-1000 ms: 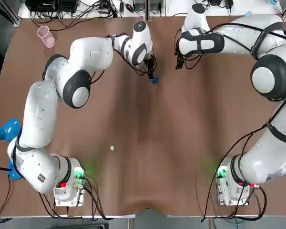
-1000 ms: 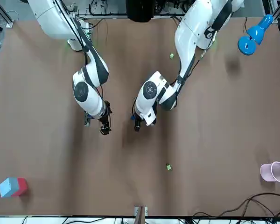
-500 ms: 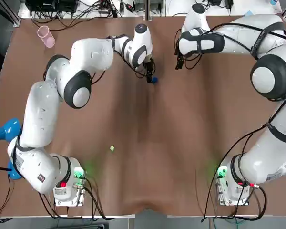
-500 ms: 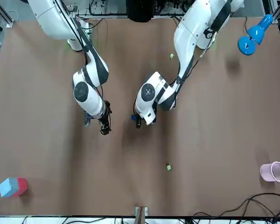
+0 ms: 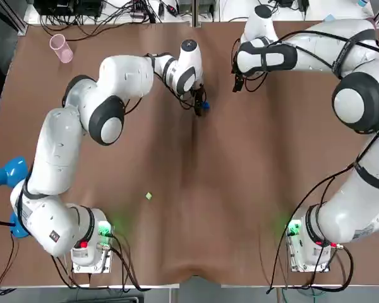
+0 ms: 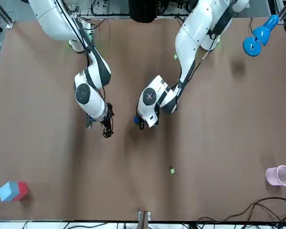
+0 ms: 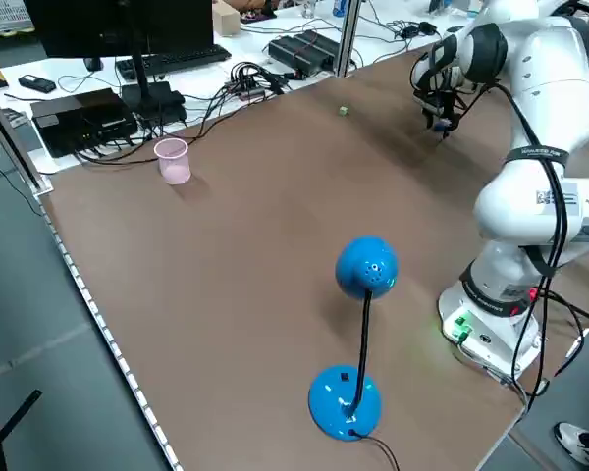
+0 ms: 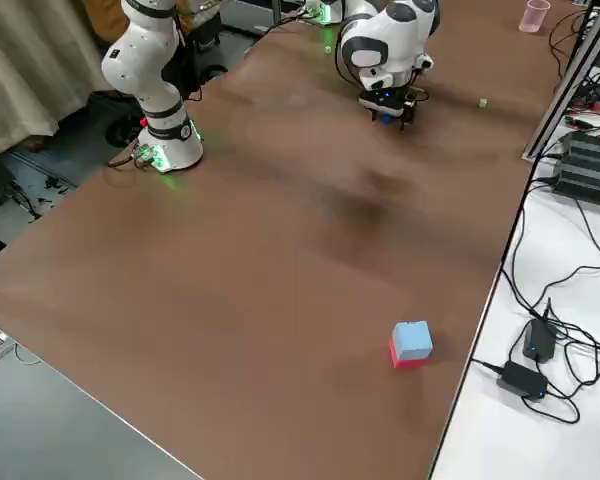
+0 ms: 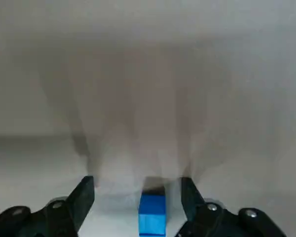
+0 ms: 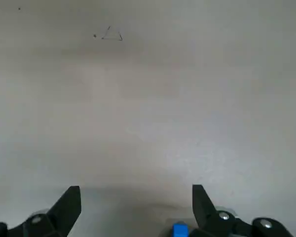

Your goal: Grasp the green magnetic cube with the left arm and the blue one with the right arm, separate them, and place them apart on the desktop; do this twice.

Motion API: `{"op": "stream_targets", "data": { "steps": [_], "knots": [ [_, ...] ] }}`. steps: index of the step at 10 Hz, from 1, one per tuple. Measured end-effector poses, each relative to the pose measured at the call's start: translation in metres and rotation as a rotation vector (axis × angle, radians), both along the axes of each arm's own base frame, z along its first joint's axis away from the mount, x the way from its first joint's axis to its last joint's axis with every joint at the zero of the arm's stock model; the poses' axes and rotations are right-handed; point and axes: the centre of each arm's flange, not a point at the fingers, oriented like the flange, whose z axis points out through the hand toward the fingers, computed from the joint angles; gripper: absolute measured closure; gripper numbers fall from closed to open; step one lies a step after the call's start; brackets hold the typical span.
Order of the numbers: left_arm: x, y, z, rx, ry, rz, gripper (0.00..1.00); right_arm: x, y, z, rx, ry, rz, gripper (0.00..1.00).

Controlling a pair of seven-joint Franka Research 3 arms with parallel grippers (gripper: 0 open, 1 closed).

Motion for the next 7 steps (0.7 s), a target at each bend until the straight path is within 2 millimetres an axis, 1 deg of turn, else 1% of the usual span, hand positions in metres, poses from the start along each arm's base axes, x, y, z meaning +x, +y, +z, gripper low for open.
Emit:
{"op": "stream_targets", "data": {
  "steps": [5,6,7],
  "knots": [
    [-0.0001,-0.002,0.0021,-0.003,-0.003,-0.002,0.28,-0.0001,0.0,-0.0001,0.0,0.0,0.0,0.02],
    [0.0002,-0.0025,0.0029,-0.005,-0.005,-0.002,0.33,-0.0001,0.0,-0.0001,0.0,0.0,0.0,0.02],
    [-0.0002,-0.0035,0.0035,-0.006,-0.006,-0.004,0.35,-0.0001,0.0,-0.0001,0.0,0.0,0.0,0.02]
  ]
}}
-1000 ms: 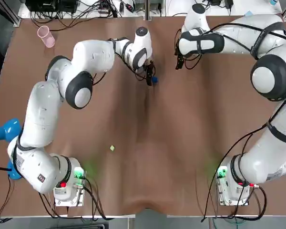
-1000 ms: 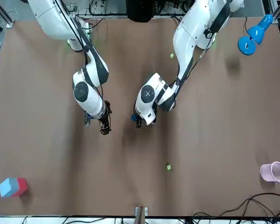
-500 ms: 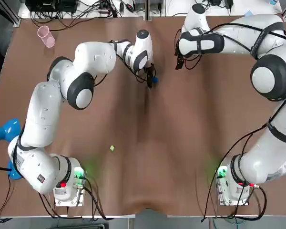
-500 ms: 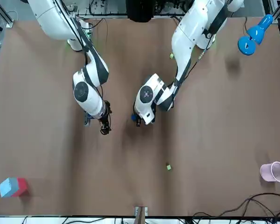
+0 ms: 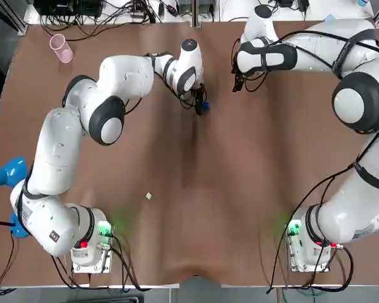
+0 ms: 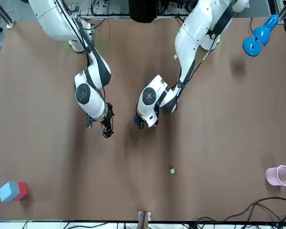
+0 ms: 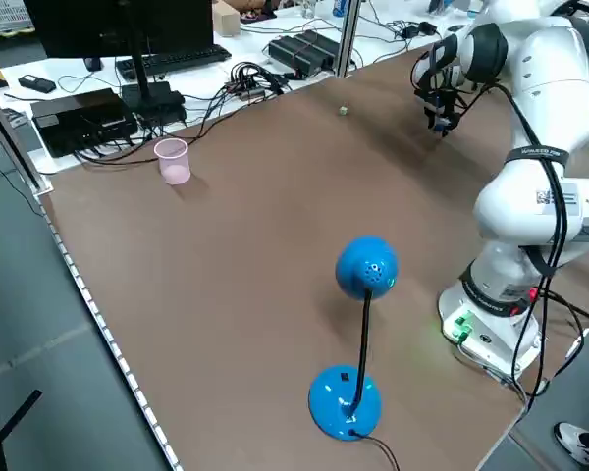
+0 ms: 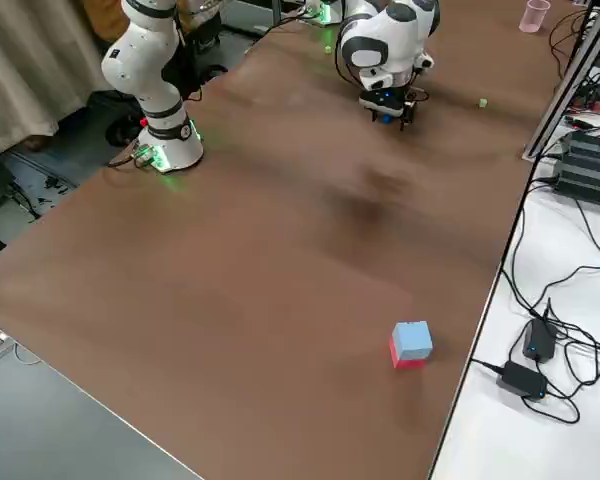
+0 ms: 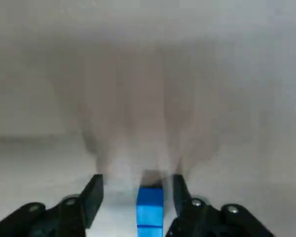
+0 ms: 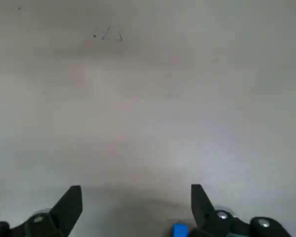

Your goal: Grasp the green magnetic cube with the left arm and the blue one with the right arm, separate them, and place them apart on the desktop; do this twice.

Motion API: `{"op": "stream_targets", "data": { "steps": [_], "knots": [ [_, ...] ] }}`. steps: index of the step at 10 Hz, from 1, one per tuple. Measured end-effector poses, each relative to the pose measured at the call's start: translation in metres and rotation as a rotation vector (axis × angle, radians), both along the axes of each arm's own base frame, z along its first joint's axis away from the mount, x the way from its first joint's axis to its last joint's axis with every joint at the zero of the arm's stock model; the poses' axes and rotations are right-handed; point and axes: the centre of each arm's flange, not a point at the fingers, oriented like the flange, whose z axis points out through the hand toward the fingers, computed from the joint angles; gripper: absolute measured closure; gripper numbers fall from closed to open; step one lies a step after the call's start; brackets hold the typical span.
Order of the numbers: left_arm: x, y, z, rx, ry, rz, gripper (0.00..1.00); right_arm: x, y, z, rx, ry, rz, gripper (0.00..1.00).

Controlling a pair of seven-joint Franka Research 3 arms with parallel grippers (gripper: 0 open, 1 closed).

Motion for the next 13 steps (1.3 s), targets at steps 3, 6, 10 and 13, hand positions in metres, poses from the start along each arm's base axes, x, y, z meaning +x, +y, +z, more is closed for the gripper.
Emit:
{"op": "stream_targets", "data": {
  "steps": [3,6,10,13],
  "knots": [
    [-0.005,-0.005,0.001,-0.001,-0.001,-0.01,0.4,0.0,0.0,0.0,0.0,0.0,0.0,0.03],
    [-0.006,-0.009,0.003,-0.004,-0.007,-0.015,0.63,0.0,0.0,0.0,0.0,0.0,0.0,0.03],
    [-0.005,-0.008,0.004,-0.006,-0.011,-0.022,0.77,0.0,0.001,0.0,0.0,0.001,0.001,0.05],
    [0.013,-0.001,0.027,-0.027,-0.04,0.002,0.77,-0.008,0.013,-0.001,0.005,0.014,-0.01,0.05]
  ]
}}
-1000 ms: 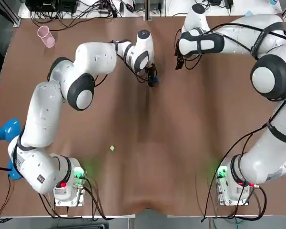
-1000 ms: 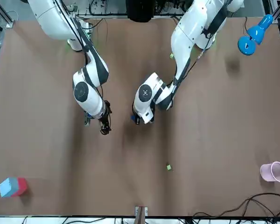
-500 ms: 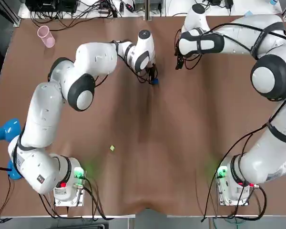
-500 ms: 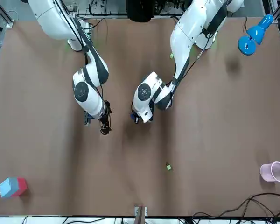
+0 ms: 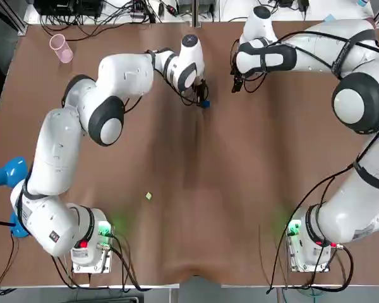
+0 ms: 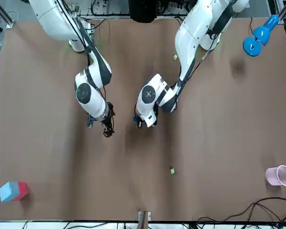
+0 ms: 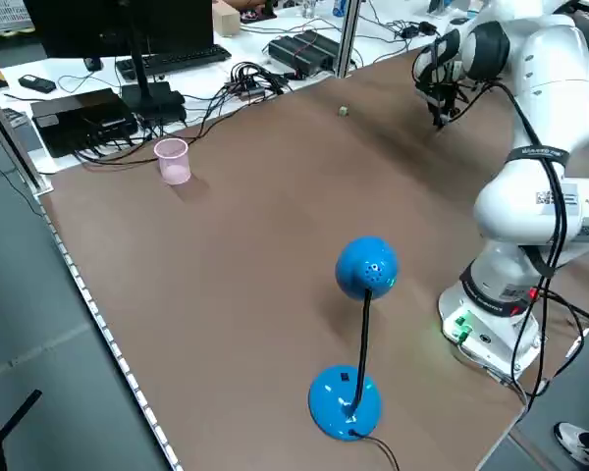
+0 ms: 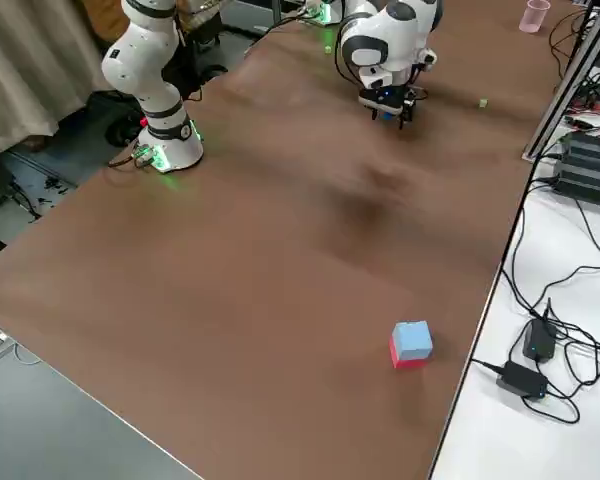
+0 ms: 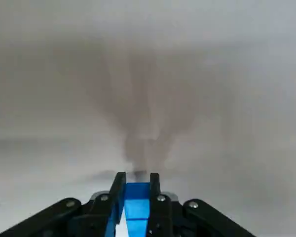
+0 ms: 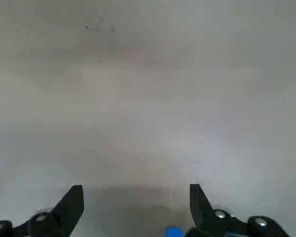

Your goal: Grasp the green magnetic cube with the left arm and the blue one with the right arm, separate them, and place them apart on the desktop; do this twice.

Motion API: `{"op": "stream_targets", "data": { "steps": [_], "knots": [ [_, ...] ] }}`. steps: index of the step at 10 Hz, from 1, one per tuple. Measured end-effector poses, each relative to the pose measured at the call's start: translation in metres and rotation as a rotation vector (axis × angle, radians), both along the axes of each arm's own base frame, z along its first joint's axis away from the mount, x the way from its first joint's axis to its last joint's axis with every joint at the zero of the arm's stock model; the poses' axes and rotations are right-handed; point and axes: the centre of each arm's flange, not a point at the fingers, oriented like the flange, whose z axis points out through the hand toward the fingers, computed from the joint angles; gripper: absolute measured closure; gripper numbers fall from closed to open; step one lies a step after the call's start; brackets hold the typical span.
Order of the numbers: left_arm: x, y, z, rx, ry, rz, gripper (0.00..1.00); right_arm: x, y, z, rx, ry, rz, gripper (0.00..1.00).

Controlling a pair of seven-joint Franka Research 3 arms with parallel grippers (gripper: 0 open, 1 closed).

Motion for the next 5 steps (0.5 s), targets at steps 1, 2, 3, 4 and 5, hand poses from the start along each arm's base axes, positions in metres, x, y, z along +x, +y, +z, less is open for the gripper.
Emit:
{"op": "stream_targets", "data": {
  "steps": [1,2,3,4,5],
  "knots": [
    [0.007,0.004,0.01,-0.008,-0.011,0.009,0.77,-0.007,0.012,-0.004,0.001,0.013,-0.013,0.04],
    [0.01,0.006,0.018,-0.016,-0.016,0.016,0.77,-0.015,0.024,-0.009,0.001,0.026,-0.027,0.04],
    [0.01,0.005,0.022,-0.025,-0.014,0.021,0.77,-0.023,0.036,-0.013,0.003,0.038,-0.042,0.04],
    [0.008,0.003,0.023,-0.03,-0.009,0.023,0.77,-0.03,0.05,-0.015,0.009,0.045,-0.055,0.05],
    [0.007,0.002,0.024,-0.033,-0.008,0.022,0.77,-0.035,0.064,-0.016,0.017,0.05,-0.066,0.05]
  ]
}}
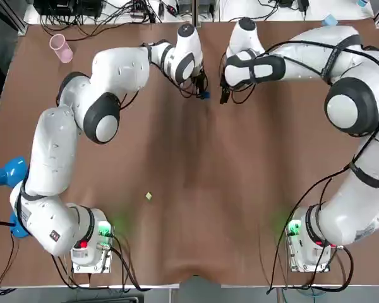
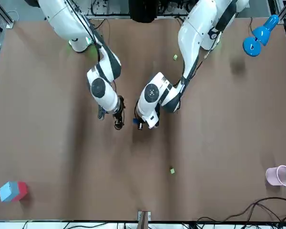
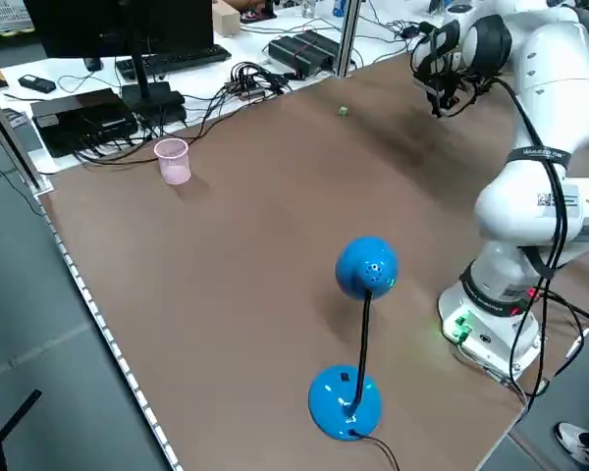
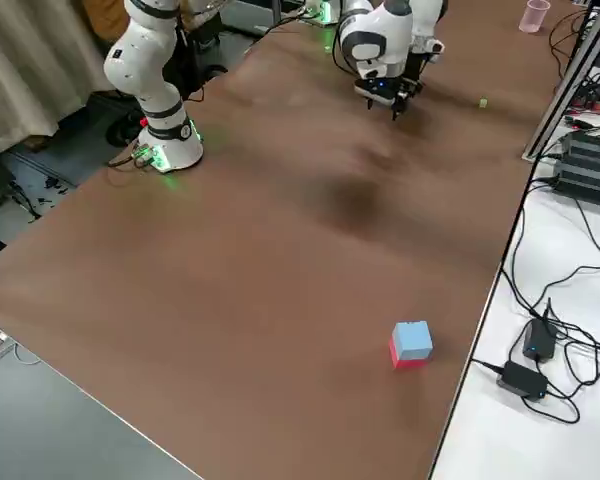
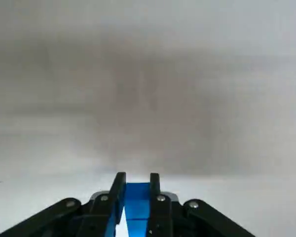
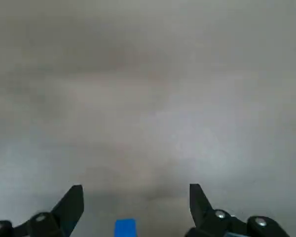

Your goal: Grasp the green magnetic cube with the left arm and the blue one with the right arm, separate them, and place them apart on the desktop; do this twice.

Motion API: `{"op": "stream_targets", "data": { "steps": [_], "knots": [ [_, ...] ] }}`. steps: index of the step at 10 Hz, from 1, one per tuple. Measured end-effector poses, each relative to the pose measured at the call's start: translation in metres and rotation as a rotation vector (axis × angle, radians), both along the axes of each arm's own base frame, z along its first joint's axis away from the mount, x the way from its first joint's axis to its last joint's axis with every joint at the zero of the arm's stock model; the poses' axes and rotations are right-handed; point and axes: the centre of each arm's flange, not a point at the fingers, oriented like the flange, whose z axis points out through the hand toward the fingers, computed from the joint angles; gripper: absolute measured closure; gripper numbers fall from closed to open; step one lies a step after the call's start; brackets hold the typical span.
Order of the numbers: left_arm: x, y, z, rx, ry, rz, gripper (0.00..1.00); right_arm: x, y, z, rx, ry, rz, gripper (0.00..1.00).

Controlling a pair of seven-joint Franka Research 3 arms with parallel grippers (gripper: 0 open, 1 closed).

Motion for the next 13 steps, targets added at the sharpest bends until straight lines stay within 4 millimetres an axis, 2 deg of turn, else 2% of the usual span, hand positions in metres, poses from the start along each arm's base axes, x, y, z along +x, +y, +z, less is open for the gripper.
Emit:
{"op": "stream_targets", "data": {
  "steps": [2,4,7,8,9,10,11,12,13],
  "knots": [
    [0.0,0.0,0.002,-0.002,-0.001,0.0,0.77,-0.005,0.018,-0.002,0.01,0.003,-0.001,0.06],
    [0.001,-0.001,0.008,-0.008,-0.008,0.0,0.77,-0.006,0.031,-0.013,0.035,-0.015,-0.003,0.06],
    [0.001,-0.001,0.012,-0.011,-0.012,0.0,0.77,-0.004,0.034,-0.016,0.044,-0.021,-0.008,0.1],
    [0.001,-0.001,0.012,-0.011,-0.012,0.0,0.77,-0.003,0.034,-0.015,0.046,-0.023,-0.009,0.14],
    [0.001,-0.001,0.012,-0.011,-0.012,0.0,0.77,-0.001,0.035,-0.014,0.048,-0.026,-0.01,0.22],
    [0.001,-0.001,0.012,-0.011,-0.012,0.0,0.77,0.0,0.035,-0.012,0.05,-0.029,-0.011,0.41],
    [0.001,-0.001,0.012,-0.01,-0.011,0.0,0.77,0.001,0.036,-0.01,0.053,-0.033,-0.013,0.46],
    [0.001,-0.001,0.012,-0.01,-0.011,0.0,0.77,0.003,0.036,-0.008,0.056,-0.036,-0.014,0.56],
    [0.001,-0.001,0.012,-0.01,-0.011,0.0,0.77,0.003,0.037,-0.008,0.057,-0.037,-0.015,0.76]
  ]
}}
